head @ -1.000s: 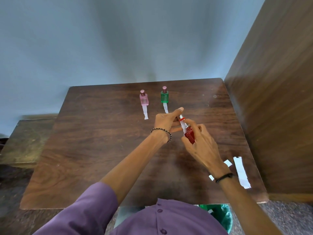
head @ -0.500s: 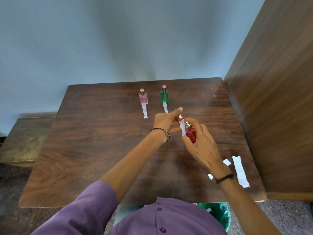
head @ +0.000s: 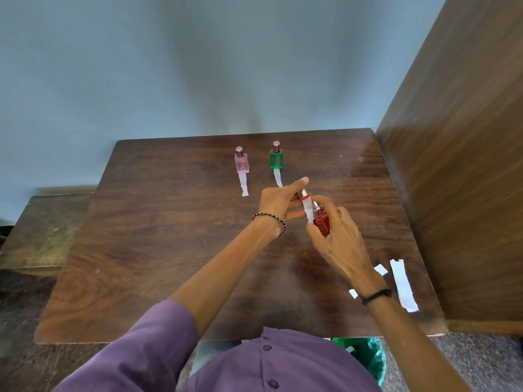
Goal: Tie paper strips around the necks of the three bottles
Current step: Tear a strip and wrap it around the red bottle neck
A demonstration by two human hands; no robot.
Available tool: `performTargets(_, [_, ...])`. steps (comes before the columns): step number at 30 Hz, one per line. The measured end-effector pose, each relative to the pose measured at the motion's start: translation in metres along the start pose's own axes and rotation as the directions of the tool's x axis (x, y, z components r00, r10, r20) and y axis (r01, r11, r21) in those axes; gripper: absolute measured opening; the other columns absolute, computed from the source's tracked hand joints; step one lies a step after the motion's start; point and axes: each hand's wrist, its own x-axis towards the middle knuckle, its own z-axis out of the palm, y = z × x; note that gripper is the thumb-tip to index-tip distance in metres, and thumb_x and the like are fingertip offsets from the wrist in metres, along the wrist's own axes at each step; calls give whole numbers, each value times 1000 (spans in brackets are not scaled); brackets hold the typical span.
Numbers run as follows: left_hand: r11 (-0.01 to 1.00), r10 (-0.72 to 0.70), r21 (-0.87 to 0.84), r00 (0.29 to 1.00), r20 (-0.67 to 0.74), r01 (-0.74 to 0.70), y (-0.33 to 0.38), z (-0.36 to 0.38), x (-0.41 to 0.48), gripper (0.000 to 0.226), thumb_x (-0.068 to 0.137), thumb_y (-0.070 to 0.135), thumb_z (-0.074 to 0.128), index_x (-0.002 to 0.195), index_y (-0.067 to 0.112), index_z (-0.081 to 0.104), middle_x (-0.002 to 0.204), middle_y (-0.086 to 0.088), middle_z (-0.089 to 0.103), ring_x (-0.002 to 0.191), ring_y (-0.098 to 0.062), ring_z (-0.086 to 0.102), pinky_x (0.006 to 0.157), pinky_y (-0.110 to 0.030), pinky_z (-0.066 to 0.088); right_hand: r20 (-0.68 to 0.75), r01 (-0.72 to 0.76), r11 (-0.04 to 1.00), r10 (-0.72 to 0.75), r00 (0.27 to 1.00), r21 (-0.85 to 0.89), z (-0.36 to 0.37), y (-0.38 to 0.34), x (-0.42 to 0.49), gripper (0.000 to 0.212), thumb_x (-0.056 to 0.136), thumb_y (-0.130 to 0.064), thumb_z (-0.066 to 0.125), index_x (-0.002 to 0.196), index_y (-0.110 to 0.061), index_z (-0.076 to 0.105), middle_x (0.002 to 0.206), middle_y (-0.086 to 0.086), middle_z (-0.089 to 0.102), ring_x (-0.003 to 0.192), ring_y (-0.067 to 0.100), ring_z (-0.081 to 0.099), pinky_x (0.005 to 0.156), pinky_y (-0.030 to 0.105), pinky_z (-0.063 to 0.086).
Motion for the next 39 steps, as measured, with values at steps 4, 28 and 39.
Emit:
performTargets(4, [1000,10,-9,1000,18,-9,-1,1,0,44,84,25,79,105,-13,70,92,-18,74,74,-22,76,63,-33,63,4,-28,1000,28,1000,6,-2,-3,0,54,92,-38,56,140,-50,35,104,-1,51,85,19,59,70,36,52])
performTargets(28, [974,32,215,981,190,-73,-9,-12,4,39,86,37,75,103,2,77,98,-12,78,84,-18,75,82,-30,59,417,-392,647,124,900,654,-36,-4,5,38,99,-40,59,121,-10,66,102,16,78,90,39,76,83,48,62])
performTargets(39, [976,-10,214,983,184,-30,-11,-4,11,40,80,37,81,100,2,78,102,-17,77,103,-32,72,98,-43,55,54,-283,798,302,952,532,-6,13,10,53,83,-70,62,111,-26,51,80,9,77,69,20,77,66,48,64])
